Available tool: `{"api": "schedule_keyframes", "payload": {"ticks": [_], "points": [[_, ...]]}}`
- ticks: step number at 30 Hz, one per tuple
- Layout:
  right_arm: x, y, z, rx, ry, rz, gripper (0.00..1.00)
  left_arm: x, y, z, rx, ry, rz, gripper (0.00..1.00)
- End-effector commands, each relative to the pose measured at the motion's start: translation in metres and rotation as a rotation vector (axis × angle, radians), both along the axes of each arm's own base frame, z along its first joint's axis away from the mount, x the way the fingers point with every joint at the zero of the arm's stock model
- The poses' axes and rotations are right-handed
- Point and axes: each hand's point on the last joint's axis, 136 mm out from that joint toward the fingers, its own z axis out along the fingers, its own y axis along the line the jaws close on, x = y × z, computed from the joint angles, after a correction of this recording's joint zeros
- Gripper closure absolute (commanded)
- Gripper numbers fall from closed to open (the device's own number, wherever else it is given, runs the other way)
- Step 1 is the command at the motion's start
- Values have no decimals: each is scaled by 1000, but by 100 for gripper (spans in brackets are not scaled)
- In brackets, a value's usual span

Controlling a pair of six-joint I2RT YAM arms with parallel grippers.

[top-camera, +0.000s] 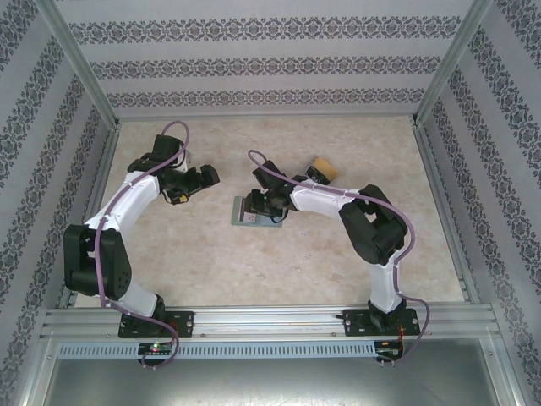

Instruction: Take the credit cards out of the card holder

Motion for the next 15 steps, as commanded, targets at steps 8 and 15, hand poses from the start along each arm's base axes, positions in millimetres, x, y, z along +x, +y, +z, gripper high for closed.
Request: {"api": "schedule_keyframes", "payload": {"ticks": [8, 15], "points": [[-1, 3, -25, -28, 62, 44, 57, 0, -3, 7, -59, -37, 25, 0], [-13, -23, -42, -149, 67, 101, 58, -2, -7, 3, -80, -27, 0, 0]]}}
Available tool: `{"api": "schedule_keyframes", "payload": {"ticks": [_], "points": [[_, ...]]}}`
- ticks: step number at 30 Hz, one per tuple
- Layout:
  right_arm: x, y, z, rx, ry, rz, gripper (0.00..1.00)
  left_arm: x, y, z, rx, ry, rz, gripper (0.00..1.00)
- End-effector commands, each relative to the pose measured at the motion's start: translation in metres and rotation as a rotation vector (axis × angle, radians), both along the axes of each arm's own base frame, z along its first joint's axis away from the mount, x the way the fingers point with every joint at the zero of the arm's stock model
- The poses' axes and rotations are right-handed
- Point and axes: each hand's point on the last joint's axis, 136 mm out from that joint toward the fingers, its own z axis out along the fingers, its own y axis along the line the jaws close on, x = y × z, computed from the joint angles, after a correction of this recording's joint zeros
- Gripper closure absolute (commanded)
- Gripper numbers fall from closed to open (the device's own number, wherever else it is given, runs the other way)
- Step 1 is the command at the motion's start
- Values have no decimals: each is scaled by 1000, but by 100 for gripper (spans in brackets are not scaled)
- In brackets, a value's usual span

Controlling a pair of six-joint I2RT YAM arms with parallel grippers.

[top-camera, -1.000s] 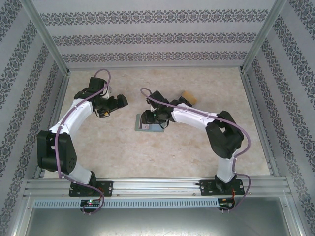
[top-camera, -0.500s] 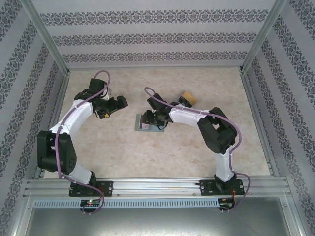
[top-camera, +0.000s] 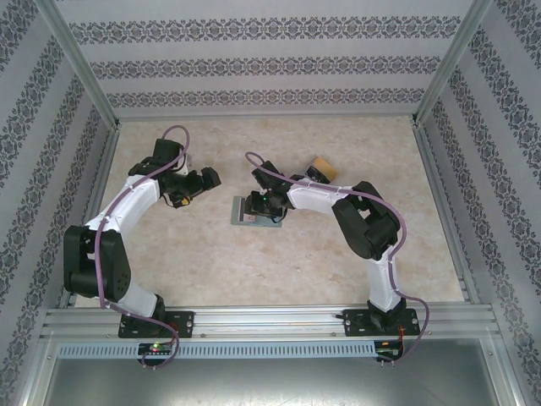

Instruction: Take the credit cards out of the card holder

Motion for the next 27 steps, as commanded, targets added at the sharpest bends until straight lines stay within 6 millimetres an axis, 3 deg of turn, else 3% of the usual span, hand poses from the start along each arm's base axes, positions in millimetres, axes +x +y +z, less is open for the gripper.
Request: {"api": "schedule_keyframes", "payload": {"ticks": [1, 5, 9, 13, 21, 27], "points": [[-15, -30, -26, -139, 42, 43, 58, 3, -3, 10, -42, -35, -6, 1], [-14, -40, -22, -105, 43, 42, 57, 3, -15, 6, -104, -50, -34, 3], [-4, -13, 9, 48, -7, 71, 57, -1, -27, -11, -154, -10, -58, 6], [1, -4, 29, 124, -26, 66, 57, -6, -52, -25, -196, 18, -106, 10], [6, -13, 27, 223, -25, 9, 57, -7, -104, -37, -253, 8, -178, 33], [6, -16, 22, 268, -1, -11, 61, -10, -107, -58, -203, 47, -157, 50]]}}
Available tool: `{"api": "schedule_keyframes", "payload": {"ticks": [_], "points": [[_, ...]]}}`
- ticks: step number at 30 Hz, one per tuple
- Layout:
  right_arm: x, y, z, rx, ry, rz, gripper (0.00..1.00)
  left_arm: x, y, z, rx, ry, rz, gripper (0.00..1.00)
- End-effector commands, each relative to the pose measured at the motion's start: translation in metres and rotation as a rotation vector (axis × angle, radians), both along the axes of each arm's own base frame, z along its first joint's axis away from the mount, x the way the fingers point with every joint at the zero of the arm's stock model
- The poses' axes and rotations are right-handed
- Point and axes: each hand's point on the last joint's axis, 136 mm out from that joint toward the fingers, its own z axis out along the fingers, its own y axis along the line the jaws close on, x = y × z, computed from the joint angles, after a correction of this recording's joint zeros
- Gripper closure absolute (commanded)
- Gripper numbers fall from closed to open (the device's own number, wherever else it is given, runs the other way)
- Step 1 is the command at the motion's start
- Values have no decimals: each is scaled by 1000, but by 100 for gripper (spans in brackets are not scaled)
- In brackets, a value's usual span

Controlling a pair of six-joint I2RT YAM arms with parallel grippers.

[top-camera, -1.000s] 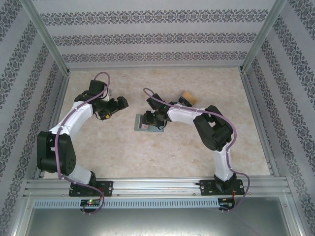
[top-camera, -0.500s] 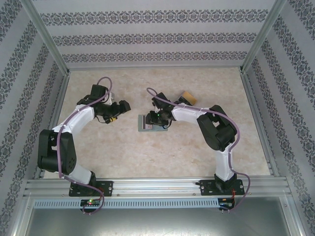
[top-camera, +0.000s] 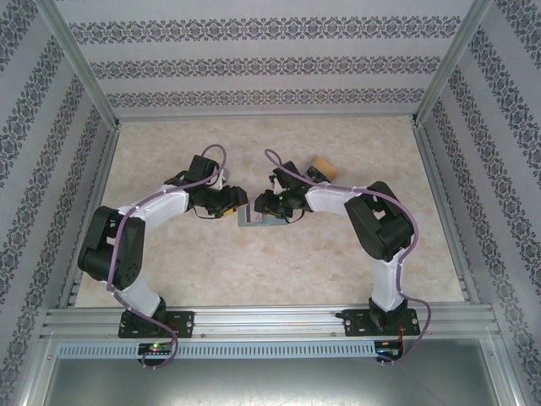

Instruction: Take the credit cards out of the card holder

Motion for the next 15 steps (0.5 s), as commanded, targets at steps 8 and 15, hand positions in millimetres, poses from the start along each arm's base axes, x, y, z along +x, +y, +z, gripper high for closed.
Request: {"api": "schedule_keyframes", "payload": {"ticks": [8, 15], "points": [[6, 8, 17, 83, -30, 9, 72, 11, -14, -28, 16, 82, -27, 70], [9, 3, 14, 77, -30, 1, 76, 14, -15, -38, 31, 108, -30, 78]]}}
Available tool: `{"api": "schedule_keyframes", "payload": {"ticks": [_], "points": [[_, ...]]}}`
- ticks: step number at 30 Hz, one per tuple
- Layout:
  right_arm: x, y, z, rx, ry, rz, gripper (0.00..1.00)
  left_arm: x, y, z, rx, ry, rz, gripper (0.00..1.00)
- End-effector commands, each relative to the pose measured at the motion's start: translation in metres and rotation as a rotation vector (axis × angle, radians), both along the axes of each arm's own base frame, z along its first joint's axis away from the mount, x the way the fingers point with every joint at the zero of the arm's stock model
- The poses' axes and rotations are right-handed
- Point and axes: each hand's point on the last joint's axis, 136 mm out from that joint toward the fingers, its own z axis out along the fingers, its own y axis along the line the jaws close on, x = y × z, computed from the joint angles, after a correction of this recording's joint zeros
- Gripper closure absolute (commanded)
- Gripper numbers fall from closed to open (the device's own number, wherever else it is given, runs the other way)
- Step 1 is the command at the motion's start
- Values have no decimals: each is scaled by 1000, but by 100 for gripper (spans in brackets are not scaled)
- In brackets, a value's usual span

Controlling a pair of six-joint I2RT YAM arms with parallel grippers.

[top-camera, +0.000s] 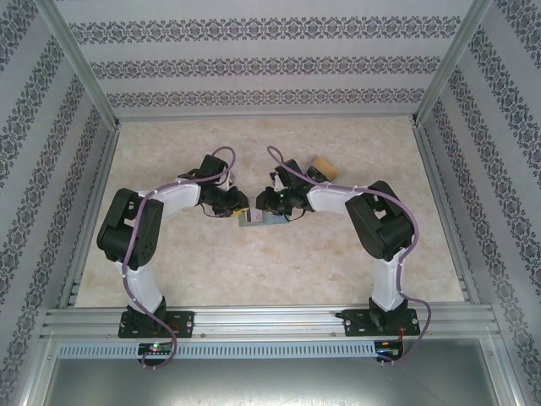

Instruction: Take the credit cards out of the card holder

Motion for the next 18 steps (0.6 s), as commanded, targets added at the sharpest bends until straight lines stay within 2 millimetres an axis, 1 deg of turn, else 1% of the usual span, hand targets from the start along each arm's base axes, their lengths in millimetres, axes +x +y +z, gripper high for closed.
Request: {"api": "schedule_keyframes", "payload": {"ticks": [1, 5, 18], "points": [[2, -1, 7, 26, -15, 7, 76, -1, -5, 0, -2, 14, -24, 79], [3, -2, 6, 26, -17, 9, 76, 0, -1, -6, 26, 25, -15, 80], [5, -7, 2, 16, -12, -4, 77, -2, -1, -19, 36, 60, -14, 81]]}}
